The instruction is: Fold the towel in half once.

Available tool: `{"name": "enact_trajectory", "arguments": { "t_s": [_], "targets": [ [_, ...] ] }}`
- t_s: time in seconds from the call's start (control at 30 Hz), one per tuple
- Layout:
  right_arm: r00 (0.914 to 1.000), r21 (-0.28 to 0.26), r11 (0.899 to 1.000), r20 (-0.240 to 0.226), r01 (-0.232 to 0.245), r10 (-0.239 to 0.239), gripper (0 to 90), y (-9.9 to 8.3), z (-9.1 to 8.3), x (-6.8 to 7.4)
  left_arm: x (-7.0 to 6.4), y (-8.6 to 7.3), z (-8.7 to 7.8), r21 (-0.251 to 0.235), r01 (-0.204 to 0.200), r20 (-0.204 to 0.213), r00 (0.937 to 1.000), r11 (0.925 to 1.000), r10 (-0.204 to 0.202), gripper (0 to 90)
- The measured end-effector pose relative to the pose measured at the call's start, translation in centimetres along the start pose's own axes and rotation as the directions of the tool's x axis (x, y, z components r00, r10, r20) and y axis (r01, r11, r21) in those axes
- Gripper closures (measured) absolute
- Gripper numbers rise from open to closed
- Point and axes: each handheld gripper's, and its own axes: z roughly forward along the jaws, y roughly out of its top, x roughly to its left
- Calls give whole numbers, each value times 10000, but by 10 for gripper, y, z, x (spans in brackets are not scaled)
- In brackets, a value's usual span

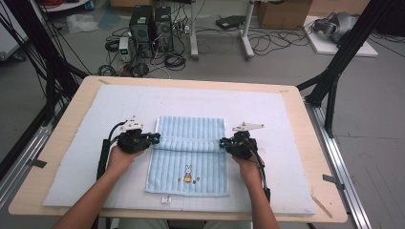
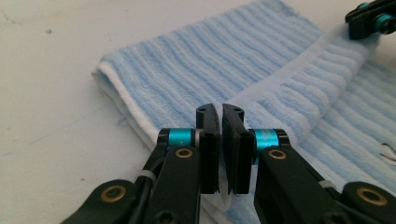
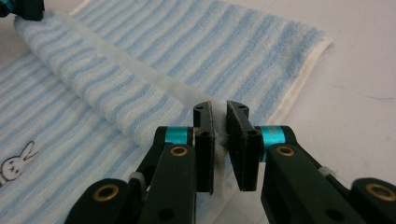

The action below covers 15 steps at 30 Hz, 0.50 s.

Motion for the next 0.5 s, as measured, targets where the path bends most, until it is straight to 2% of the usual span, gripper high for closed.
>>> {"name": "enact_trajectory", "arguments": {
  "t_s": [0.23, 0.33, 0.5],
  "targets": [
    [9998, -218, 9996, -118, 157, -160, 812, -12, -16, 9, -12, -8, -15, -436, 32, 557, 9984, 9990, -8, 852],
    [9997, -510, 9986, -211, 101, -112, 813, -17, -25, 13, -16, -13, -23, -737, 136, 782, 9969, 9972, -78, 868],
    [9988, -629, 9978, -434, 200, -227, 815, -28, -36, 25, -23, -22, -34, -909, 140, 806, 9967, 9958, -67, 876]
  ]
}}
